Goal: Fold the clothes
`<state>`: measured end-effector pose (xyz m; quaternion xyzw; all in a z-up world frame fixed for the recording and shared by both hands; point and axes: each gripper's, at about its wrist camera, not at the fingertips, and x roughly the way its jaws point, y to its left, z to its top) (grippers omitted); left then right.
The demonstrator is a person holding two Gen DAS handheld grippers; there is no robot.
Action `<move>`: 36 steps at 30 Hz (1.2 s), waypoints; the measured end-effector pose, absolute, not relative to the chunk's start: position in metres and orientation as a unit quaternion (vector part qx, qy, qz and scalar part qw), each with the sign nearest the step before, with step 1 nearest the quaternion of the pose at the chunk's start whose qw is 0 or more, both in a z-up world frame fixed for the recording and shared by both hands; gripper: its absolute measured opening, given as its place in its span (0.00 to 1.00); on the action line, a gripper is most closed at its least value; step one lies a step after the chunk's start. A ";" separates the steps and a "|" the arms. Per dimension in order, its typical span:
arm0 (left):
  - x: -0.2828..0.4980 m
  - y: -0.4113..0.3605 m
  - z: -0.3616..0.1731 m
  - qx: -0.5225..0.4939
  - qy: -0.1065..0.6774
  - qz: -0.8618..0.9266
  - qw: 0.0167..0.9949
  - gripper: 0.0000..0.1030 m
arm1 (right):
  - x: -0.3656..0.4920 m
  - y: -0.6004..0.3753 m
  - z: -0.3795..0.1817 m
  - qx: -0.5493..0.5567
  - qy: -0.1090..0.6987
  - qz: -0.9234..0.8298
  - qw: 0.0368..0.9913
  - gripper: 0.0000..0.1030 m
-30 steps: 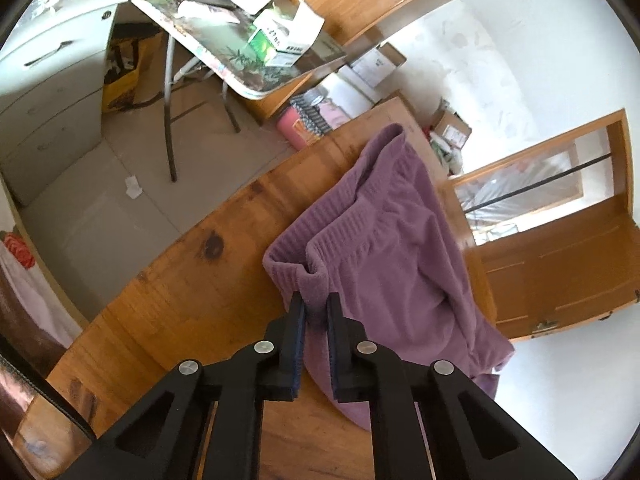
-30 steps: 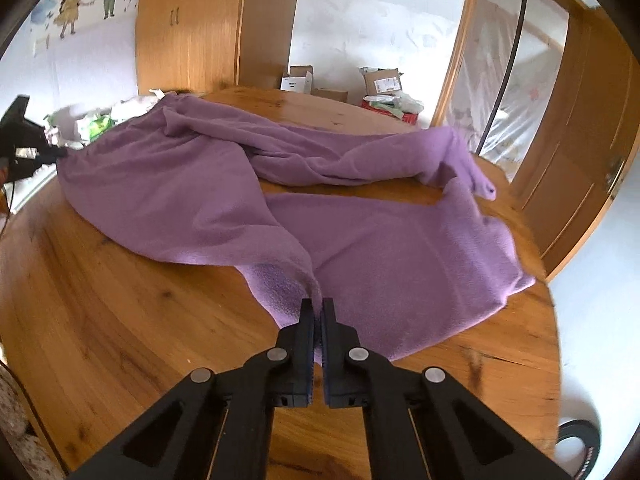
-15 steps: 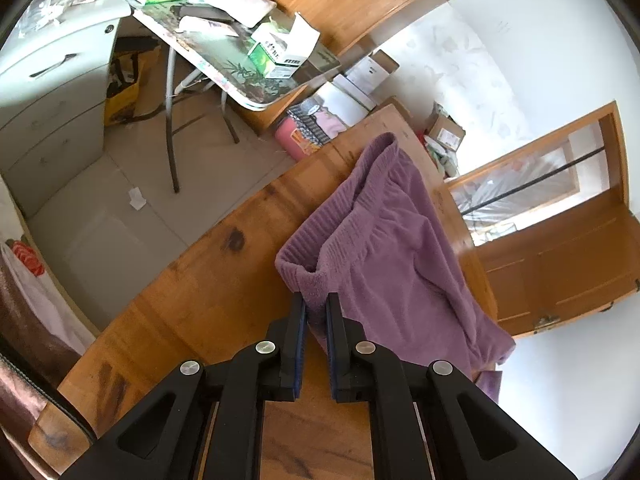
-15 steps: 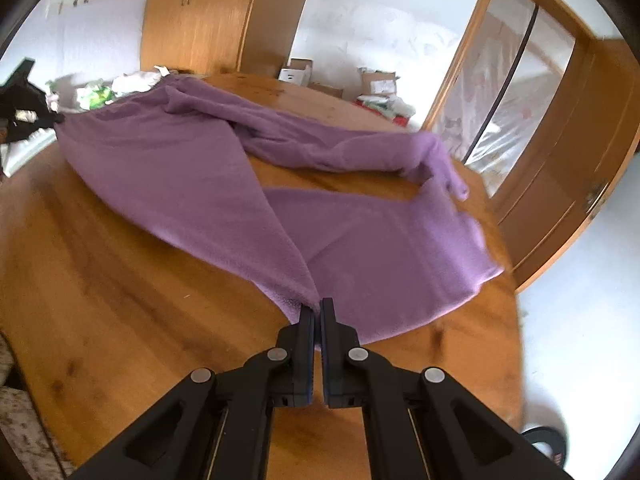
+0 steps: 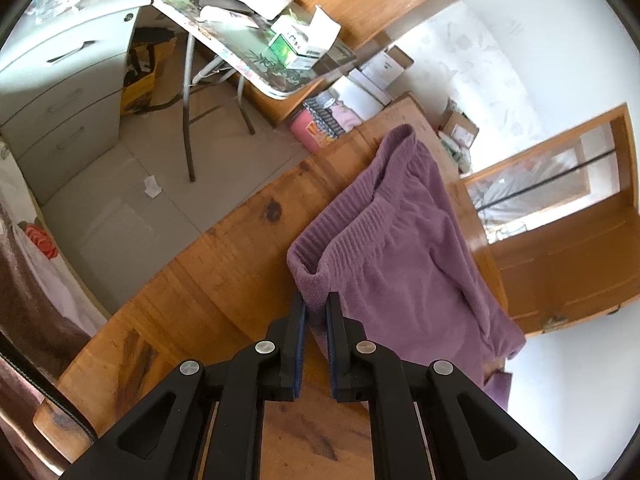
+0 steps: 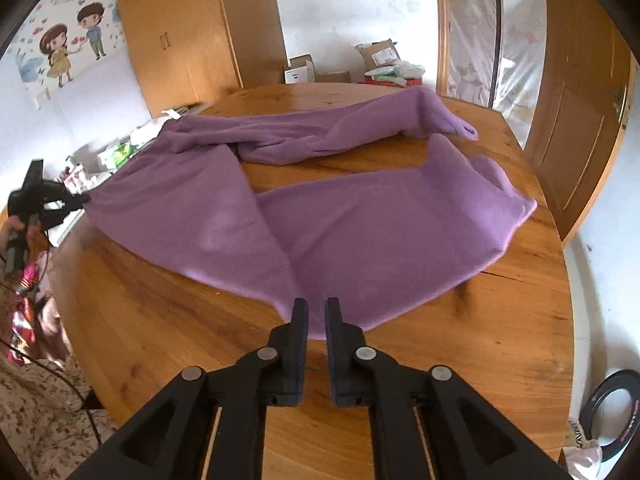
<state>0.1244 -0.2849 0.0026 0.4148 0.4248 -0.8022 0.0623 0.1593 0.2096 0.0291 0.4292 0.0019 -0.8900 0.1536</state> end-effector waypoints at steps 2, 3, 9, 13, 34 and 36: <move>0.126 -0.281 0.007 0.414 0.416 -0.808 0.057 0.10 | 0.158 0.222 0.033 0.425 -0.009 -0.893 0.145 0.12; 0.128 -0.279 0.010 0.412 0.414 -0.810 0.056 0.11 | 0.158 0.228 0.035 0.419 -0.011 -0.898 0.135 0.14; 0.142 -0.263 0.036 0.394 0.371 -0.838 0.062 0.20 | 0.132 0.261 0.044 0.379 -0.004 -0.925 0.026 0.37; 0.141 -0.236 0.053 0.397 0.302 -0.865 0.046 0.30 | 0.112 0.268 0.039 0.376 -0.003 -0.927 0.010 0.45; 0.093 0.064 0.033 0.460 -0.097 -0.820 -0.327 0.37 | 0.045 0.279 0.007 0.422 0.045 -0.905 0.008 0.39; 0.094 0.075 0.033 0.458 -0.107 -0.817 -0.334 0.37 | 0.046 0.282 0.005 0.423 0.040 -0.905 0.001 0.16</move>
